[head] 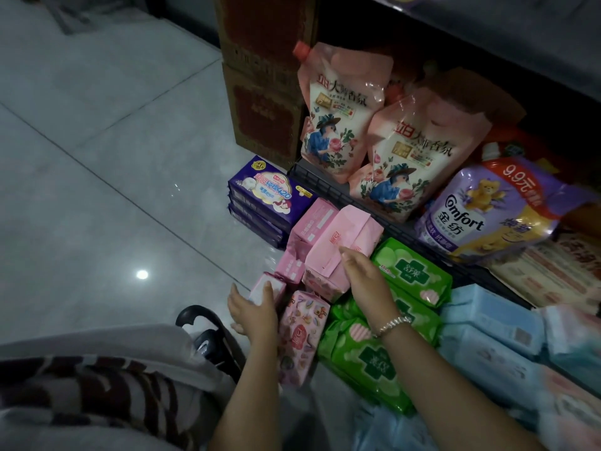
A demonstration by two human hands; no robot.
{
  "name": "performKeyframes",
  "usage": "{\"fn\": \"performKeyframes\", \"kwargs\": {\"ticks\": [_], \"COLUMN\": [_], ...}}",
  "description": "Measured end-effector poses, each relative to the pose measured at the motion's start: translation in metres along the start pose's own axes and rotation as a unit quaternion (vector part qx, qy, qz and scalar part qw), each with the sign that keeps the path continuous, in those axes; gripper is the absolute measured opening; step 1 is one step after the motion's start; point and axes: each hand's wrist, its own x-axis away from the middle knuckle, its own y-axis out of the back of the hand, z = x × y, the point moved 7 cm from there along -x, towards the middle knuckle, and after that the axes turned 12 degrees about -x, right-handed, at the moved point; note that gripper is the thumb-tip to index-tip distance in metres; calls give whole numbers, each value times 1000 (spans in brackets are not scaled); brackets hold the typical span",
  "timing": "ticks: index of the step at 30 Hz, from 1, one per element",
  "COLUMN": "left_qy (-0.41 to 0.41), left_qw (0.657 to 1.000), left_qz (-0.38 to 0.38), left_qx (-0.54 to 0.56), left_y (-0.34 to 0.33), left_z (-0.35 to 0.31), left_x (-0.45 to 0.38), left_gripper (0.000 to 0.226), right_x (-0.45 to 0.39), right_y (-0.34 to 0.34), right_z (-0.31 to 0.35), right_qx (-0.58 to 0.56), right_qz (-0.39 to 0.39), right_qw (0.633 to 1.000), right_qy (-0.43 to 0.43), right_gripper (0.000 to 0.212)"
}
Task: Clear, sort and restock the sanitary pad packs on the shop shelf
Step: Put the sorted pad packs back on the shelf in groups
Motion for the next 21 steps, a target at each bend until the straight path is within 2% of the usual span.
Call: {"fn": "performKeyframes", "kwargs": {"ticks": [4,6,11,13,17,21], "left_qy": [-74,-141,-299,-357,-500,-617], "left_qw": [997,990,954,934,864,779], "left_qz": [3,11,20,22,1,-22], "left_qx": [-2,22,30,12,-51,-112], "left_y": [13,19,33,37,42,35], "left_z": [-48,-82,-166,-197,-261,-323], "left_x": [28,50,107,133,190,242], "left_gripper": [59,52,41,46,49,51], "right_x": [19,27,48,59,77,93], "right_y": [7,12,41,59,103,150], "right_z": [10,19,62,85,137,198], "right_qx": [-34,-39,-44,-24,74,169], "right_qz": [-11,-23,-71,-95,-157,-226], "right_qw": [999,998,988,978,946,891], "right_qy": [27,52,133,182,275,357], "right_gripper": [32,27,24,28,37,42]}}
